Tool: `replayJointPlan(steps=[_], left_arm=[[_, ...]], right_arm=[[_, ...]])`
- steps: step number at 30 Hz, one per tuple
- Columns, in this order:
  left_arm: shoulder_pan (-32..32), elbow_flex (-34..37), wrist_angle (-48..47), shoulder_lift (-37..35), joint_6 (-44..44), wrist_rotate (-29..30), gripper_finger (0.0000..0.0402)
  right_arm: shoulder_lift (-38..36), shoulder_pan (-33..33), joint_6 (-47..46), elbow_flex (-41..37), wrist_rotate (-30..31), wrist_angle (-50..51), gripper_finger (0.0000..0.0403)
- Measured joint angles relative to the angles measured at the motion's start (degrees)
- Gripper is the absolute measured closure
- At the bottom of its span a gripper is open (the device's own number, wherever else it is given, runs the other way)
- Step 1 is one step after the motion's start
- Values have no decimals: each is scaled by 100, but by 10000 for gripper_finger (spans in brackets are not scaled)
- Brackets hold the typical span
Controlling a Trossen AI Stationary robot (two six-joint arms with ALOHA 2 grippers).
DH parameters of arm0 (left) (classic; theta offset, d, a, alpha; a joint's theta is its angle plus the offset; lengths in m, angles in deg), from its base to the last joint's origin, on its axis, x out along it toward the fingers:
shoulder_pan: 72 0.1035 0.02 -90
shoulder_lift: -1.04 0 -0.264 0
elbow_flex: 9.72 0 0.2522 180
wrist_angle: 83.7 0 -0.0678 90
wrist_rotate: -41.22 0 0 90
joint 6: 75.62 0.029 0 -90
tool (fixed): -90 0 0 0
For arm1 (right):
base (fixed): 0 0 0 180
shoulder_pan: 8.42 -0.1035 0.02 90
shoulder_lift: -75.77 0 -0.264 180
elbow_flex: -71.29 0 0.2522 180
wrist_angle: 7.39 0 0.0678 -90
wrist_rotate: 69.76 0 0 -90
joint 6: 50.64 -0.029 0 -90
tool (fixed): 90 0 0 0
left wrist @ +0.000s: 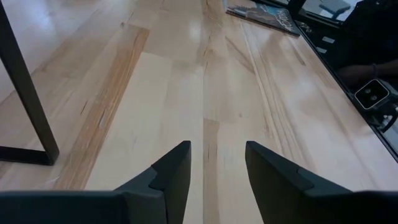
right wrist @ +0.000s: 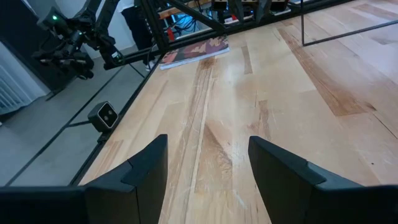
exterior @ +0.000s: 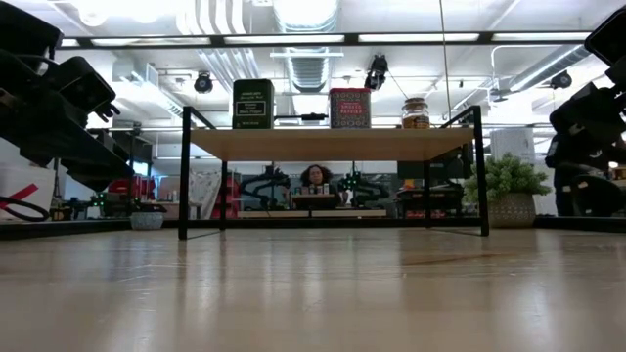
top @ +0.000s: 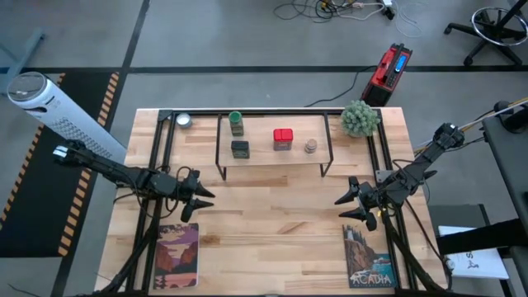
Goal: Shelf spices
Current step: Return to Home Position
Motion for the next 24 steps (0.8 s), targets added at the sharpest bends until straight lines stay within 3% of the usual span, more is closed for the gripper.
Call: replayJointPlan(steps=[24], left_arm=[[2, 0, 0, 0, -1, 0, 284]], right_arm=[[2, 0, 0, 0, 2, 0, 204]])
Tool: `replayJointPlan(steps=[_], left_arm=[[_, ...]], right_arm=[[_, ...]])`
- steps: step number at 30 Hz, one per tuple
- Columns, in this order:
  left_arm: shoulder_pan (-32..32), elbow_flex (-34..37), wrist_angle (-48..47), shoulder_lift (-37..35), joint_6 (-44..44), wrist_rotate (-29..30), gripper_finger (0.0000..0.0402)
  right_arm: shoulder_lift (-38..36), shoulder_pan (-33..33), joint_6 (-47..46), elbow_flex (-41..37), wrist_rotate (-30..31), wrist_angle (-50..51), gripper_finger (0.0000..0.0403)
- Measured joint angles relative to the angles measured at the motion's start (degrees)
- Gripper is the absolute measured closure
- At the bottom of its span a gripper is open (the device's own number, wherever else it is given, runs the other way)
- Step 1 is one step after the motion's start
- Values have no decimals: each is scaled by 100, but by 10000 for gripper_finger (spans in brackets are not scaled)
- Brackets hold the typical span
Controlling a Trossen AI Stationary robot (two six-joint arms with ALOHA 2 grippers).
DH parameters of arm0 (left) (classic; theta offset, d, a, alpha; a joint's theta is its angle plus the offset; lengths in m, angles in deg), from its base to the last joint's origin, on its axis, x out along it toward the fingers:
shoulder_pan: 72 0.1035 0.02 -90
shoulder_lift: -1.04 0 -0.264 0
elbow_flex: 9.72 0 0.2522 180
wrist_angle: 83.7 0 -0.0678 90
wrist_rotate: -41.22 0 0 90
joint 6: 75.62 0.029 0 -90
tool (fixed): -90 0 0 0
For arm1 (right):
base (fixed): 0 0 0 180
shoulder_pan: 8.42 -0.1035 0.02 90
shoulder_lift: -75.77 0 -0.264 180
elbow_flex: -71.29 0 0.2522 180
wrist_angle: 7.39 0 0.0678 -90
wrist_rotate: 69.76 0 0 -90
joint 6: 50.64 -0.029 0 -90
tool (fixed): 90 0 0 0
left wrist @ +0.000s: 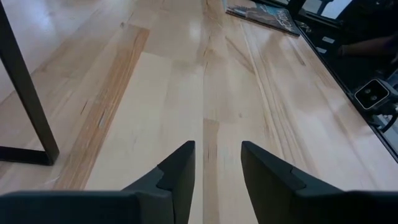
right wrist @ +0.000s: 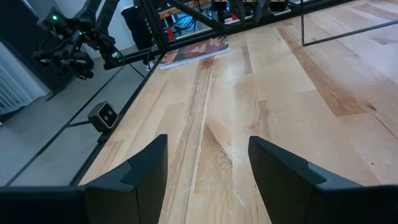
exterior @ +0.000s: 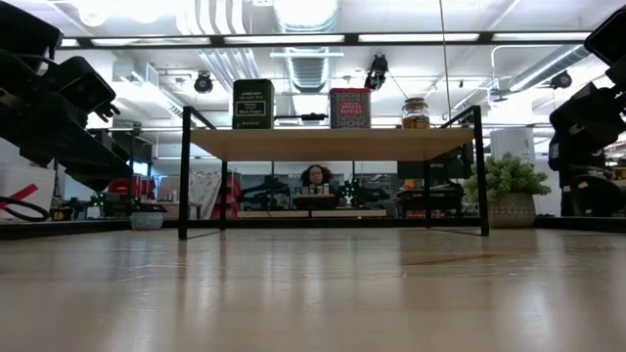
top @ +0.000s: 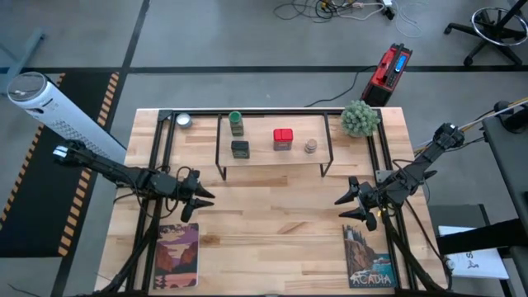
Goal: Shelf spices
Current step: Return to Home Position
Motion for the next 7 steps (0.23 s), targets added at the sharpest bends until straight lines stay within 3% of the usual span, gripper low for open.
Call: replayJointPlan(steps=[7], left_arm=[[0, 0, 0, 0, -1, 0, 273]], right_arm=[[0, 0, 0, 0, -2, 2, 204]])
